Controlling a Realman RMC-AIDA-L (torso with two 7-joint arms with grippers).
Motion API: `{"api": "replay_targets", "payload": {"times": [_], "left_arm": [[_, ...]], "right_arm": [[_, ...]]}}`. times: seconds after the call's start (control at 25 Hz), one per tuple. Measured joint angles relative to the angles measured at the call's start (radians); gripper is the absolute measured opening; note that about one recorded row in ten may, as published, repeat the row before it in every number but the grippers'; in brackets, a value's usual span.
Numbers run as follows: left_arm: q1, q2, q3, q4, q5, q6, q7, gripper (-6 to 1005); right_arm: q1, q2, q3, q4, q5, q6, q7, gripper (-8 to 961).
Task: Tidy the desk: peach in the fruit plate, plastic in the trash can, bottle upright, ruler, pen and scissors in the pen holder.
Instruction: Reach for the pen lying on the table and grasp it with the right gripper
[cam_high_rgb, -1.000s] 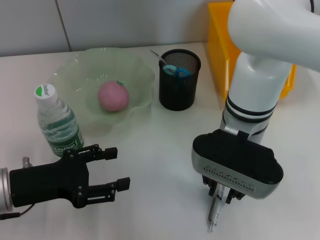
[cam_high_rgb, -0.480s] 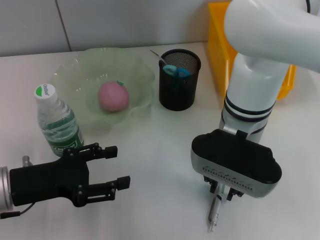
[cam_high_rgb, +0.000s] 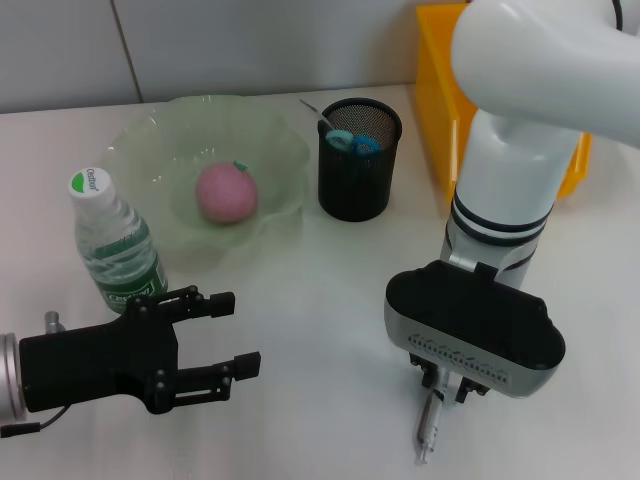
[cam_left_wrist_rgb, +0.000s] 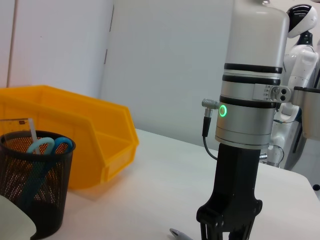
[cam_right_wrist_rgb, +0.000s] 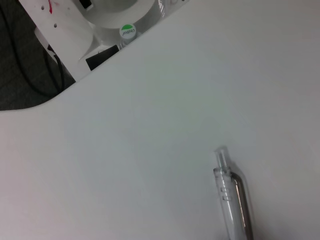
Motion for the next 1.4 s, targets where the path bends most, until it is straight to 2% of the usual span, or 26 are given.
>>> {"api": "replay_targets", "payload": {"times": [0.64, 1.4], "left_arm": [[-0.008, 0.0, 0.0, 0.0, -0.004, 0.002, -0.002, 784], [-0.011, 0.001, 0.0, 0.002, -0.011, 0.005, -0.01, 784]], "right_arm": [[0.006, 0.0, 0.0, 0.007, 0.002, 0.001, -0.001, 306], [0.024, 0.0, 0.0, 0.039, 0.006, 0.007, -0.015, 192]]}}
